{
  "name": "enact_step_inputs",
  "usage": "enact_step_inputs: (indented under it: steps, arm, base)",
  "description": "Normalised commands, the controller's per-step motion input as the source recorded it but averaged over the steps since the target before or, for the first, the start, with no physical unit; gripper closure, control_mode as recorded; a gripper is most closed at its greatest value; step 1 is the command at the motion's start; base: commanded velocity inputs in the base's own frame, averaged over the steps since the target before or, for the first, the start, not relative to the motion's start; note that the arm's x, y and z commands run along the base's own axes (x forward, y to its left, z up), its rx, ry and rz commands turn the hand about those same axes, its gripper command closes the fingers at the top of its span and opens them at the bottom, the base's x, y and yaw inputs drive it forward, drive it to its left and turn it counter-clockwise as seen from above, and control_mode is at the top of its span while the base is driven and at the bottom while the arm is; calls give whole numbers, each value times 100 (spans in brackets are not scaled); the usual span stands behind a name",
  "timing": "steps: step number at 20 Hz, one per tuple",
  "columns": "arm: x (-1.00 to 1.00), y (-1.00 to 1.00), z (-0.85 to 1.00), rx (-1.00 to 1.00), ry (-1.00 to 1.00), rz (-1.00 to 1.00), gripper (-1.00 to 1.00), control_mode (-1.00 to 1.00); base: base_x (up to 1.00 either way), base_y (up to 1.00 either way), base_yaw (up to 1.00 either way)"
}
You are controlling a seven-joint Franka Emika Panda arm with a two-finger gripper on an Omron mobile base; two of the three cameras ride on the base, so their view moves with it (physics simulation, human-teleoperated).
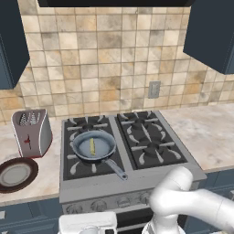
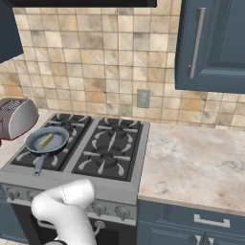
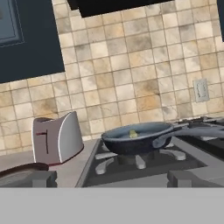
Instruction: Pick up the butter stick and place it in the pan. Then turn on the burner for the pan.
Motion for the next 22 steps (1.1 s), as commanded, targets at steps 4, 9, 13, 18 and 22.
enact_step_inputs:
  steps: [4, 9, 13, 18, 22]
  arm:
    - [3, 0, -30, 3, 4, -5, -100, -100]
    - [17, 0, -22, 0, 0, 0, -100, -100]
    - [18, 0, -31, 0, 0, 0, -100, -100]
    - [22, 0, -32, 0, 0, 0, -100, -100]
    - [23, 0, -34, 0, 0, 0, -100, -100]
  base:
    - [0, 0, 0]
    - [0, 0, 0]
    - [0, 0, 0]
    - [0, 0, 0]
    - [0, 0, 0]
